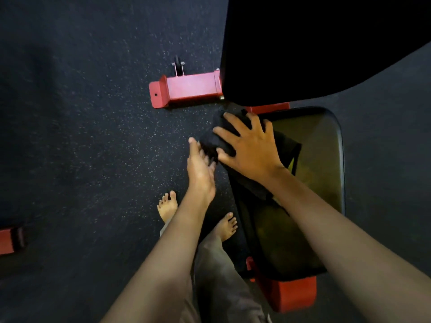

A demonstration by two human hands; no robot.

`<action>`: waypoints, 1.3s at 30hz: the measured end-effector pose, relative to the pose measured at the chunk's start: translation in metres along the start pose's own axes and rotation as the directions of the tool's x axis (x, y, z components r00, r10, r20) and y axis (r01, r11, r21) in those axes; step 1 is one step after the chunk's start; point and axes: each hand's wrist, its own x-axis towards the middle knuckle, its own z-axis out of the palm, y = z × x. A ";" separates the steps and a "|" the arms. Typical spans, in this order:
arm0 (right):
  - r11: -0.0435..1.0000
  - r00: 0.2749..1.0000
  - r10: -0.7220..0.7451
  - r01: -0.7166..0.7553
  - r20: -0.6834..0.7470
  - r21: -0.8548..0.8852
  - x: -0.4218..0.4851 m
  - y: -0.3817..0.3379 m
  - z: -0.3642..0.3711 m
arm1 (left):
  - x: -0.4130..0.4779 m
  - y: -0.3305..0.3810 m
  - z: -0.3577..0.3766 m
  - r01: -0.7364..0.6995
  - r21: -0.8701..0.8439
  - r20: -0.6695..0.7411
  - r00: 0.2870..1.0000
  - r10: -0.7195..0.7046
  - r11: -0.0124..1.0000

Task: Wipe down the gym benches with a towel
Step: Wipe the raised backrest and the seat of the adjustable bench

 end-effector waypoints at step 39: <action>0.767 0.793 0.607 -0.571 -0.042 0.293 -0.064 0.127 -0.008 | 0.004 -0.067 0.058 -0.729 0.520 0.854 0.430 0.293 -0.444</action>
